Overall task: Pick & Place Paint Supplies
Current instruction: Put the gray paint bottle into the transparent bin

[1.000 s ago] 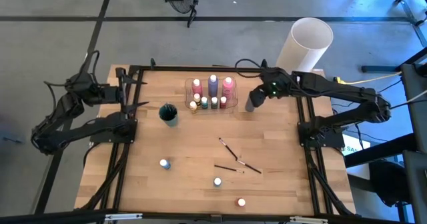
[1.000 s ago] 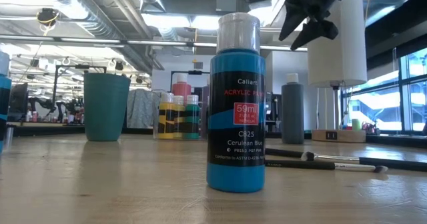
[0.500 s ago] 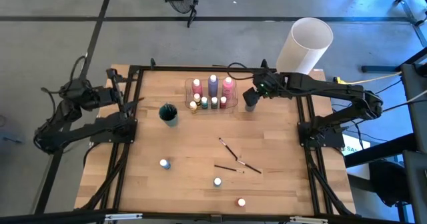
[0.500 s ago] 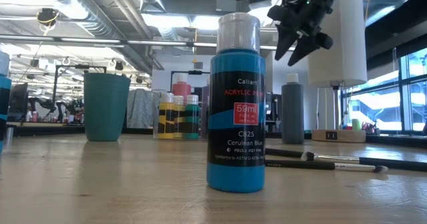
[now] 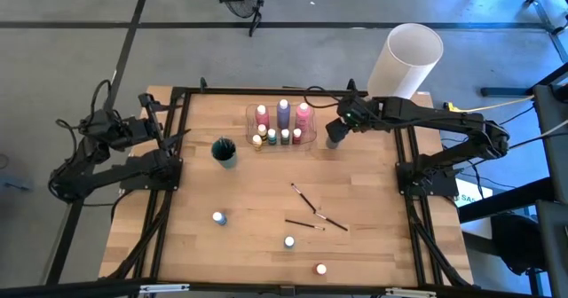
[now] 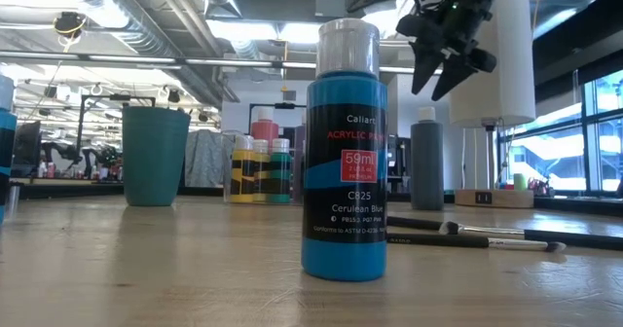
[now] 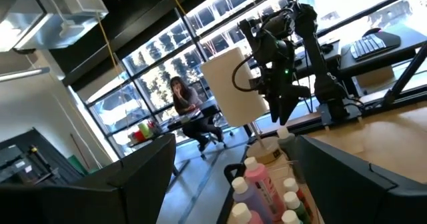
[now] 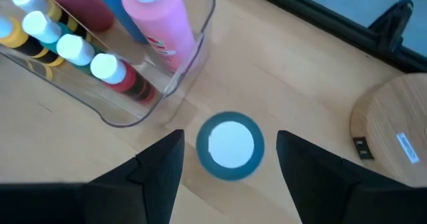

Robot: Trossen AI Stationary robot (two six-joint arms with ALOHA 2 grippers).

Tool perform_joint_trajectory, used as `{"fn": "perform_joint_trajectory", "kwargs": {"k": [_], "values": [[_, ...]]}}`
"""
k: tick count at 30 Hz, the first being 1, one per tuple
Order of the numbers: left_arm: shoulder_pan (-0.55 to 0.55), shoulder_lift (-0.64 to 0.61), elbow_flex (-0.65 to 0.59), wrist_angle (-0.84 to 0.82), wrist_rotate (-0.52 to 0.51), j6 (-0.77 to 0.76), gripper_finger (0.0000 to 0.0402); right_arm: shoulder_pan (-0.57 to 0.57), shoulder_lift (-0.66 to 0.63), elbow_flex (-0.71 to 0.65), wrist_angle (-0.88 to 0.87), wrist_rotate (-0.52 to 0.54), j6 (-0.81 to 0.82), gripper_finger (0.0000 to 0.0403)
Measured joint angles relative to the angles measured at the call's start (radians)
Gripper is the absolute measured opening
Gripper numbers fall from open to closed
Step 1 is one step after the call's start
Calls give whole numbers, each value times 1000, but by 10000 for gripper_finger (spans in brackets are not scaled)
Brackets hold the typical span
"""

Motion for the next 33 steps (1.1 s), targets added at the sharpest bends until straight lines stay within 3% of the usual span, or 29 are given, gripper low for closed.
{"fn": "perform_joint_trajectory", "kwargs": {"k": [12,33], "values": [[0,-1,0,-33,-2,-17,308,0,0,0,-30,0,109,242],[0,-1,0,-73,0,-19,308,-2,0,-18,-24,0,109,242]]}}
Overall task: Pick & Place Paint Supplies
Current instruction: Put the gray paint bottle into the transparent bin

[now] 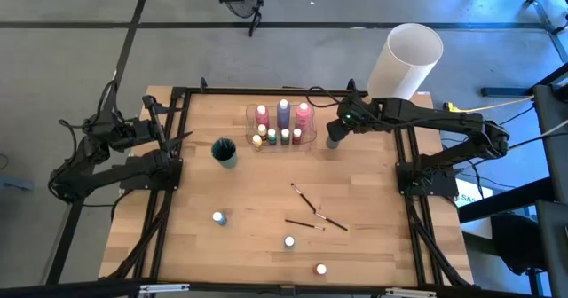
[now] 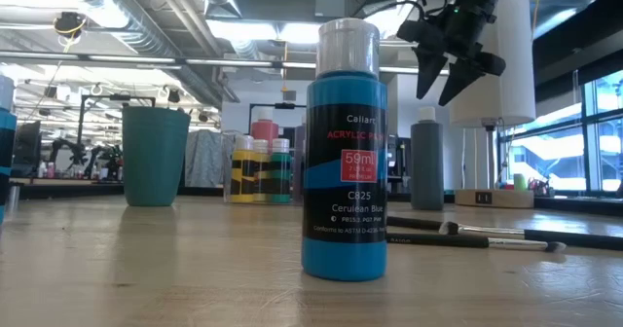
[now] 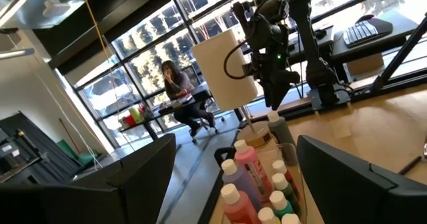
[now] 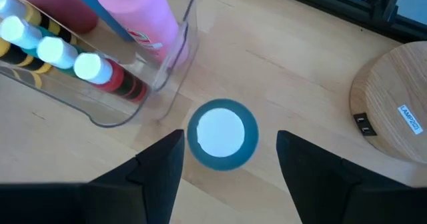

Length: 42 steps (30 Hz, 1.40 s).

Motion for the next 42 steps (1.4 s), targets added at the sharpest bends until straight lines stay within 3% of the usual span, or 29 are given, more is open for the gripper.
{"fn": "perform_joint_trajectory", "kwargs": {"k": [8,24,37,42], "values": [[0,0,0,-6,1,-23,308,3,0,-7,47,52,-22,242],[-50,0,0,-10,-4,-15,308,8,0,-7,51,18,-118,243],[-62,0,0,-20,-6,-5,308,24,0,-7,50,25,-124,307],[-61,0,0,-21,-6,-5,308,24,0,-7,49,2,-122,312]]}}
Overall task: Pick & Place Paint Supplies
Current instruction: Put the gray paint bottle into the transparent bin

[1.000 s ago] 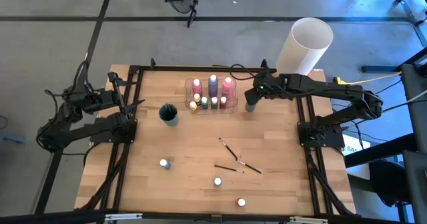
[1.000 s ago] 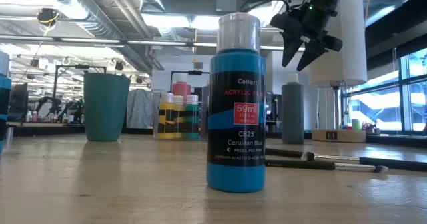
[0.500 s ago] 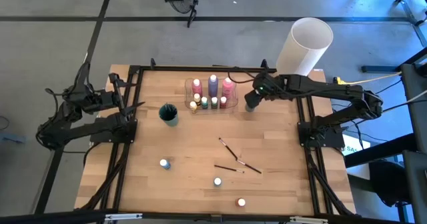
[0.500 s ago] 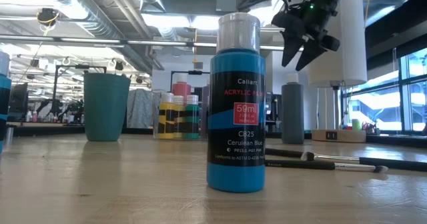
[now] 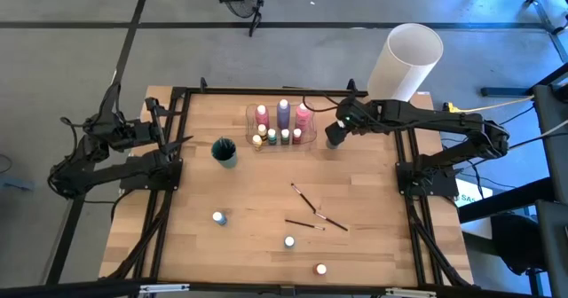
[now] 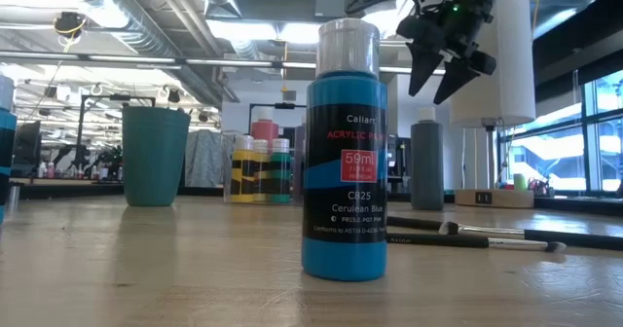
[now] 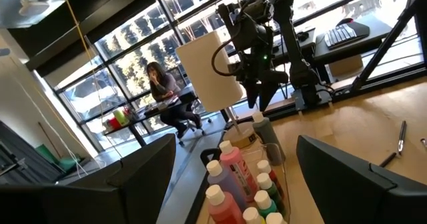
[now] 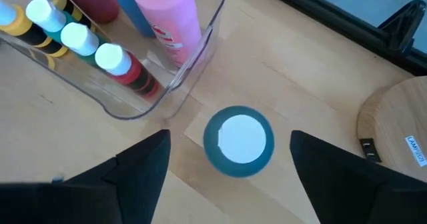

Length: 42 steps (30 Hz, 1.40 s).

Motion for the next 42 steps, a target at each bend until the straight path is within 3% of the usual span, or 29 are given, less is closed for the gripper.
{"fn": "perform_joint_trajectory", "kwargs": {"k": [17,42], "values": [[0,0,0,-8,0,-2,308,0,103,-1,-4,-2,-24,303],[0,0,0,-11,25,-21,308,0,106,-1,-3,-3,-39,303]]}}
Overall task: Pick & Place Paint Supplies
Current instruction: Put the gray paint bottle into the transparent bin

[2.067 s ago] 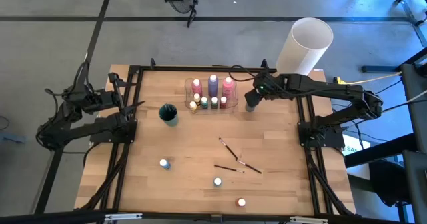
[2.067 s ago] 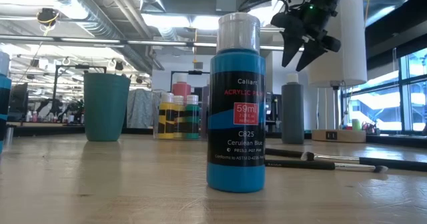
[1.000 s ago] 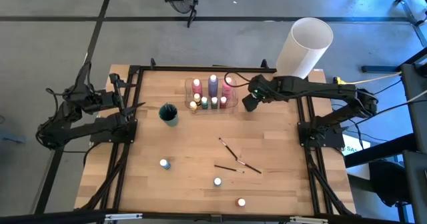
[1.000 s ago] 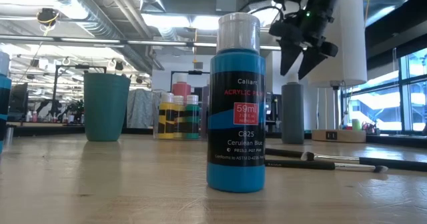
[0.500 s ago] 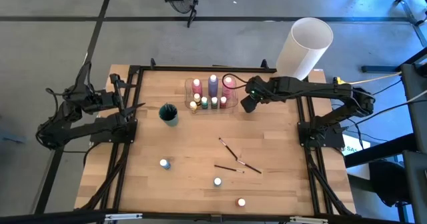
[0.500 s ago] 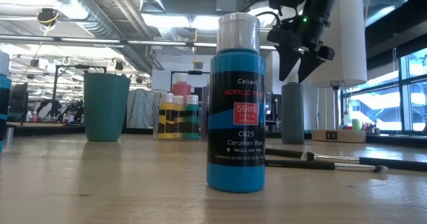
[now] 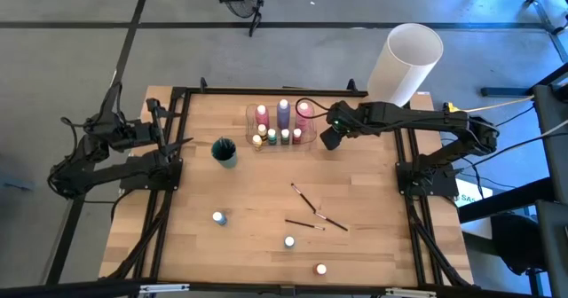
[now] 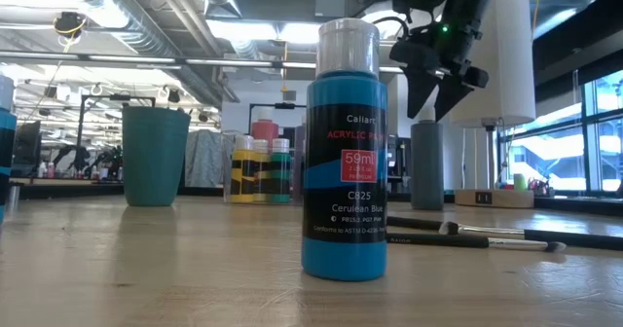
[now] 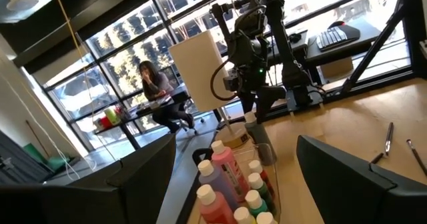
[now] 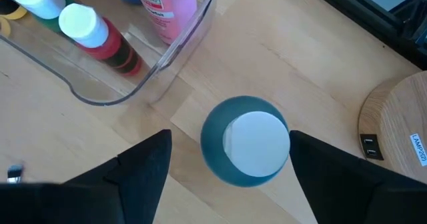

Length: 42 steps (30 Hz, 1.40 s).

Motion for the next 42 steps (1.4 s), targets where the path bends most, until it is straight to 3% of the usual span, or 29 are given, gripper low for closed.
{"fn": "perform_joint_trajectory", "kwargs": {"k": [16,29,42], "values": [[0,0,0,-3,-6,1,308,0,0,1,0,-2,8,301],[0,0,0,-3,-7,2,308,0,0,1,0,-2,11,267],[0,0,0,-3,-7,2,308,0,0,1,-18,0,11,264]]}}
